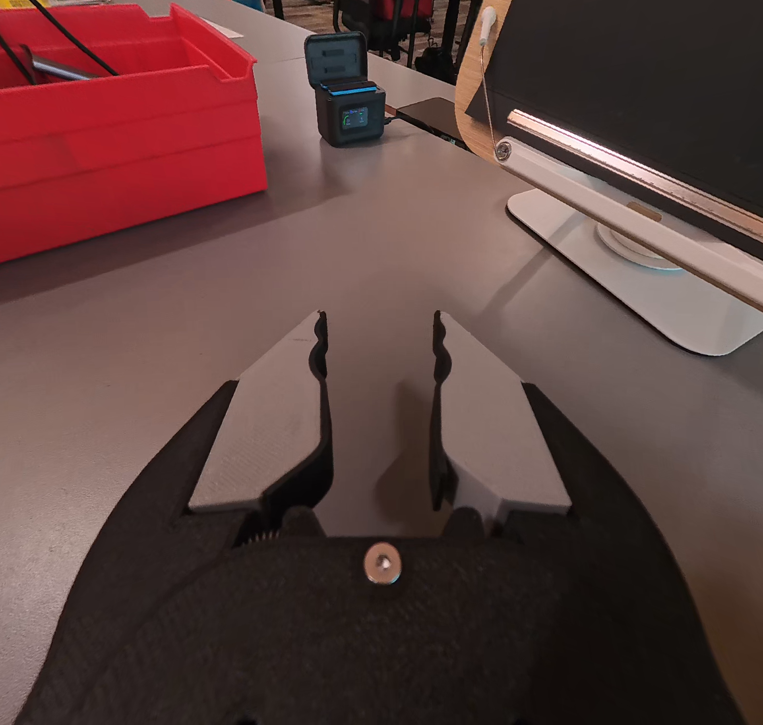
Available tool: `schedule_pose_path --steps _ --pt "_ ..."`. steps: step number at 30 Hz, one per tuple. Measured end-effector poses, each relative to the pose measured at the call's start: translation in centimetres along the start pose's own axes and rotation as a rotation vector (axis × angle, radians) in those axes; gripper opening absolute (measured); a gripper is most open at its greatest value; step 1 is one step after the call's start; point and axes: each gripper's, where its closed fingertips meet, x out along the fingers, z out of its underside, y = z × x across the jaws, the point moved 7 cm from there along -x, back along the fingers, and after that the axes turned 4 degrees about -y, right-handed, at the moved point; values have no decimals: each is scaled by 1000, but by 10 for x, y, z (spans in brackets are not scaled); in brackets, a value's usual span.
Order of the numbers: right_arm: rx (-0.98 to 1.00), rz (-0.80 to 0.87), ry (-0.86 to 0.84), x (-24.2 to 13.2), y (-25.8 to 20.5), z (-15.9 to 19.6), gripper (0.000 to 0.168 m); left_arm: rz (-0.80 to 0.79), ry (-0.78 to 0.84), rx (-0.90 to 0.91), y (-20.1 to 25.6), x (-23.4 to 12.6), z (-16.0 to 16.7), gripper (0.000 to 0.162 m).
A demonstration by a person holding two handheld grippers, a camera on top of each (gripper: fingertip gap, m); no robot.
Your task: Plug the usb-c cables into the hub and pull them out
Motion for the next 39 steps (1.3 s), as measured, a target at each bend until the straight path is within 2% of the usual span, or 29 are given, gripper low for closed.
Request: schedule_pose_path --steps 3,7,11,15,19,24,27,32,35,39 --pt "-11 2 3 -1 0 -1 47 -34 75 -11 -10 -18 -12 3" --pt "-10 -2 16 -3 0 -4 46 -178 305 -40 -28 -71 -43 2" --pt "-14 5 21 -4 1 -4 45 -314 470 -53 -37 -121 -66 2" --pt "-6 5 30 -6 2 -6 44 -335 626 -91 -27 -147 -78 1" --pt "-12 5 39 -7 1 -6 43 -270 746 -103 2 -151 -89 1" --pt "-9 4 22 -4 2 -2 43 -171 754 -95 37 -129 -93 1" --pt "-6 11 24 -4 3 -2 42 -191 793 -96 47 -124 -89 1" --pt "9 15 21 -3 6 0 42 -243 903 -83 53 -137 -89 0" --pt "9 16 19 -3 6 1 43 -175 850 -74 57 -131 -91 1" --pt "12 18 17 -3 6 1 42 -173 743 -75 56 -114 -81 2"
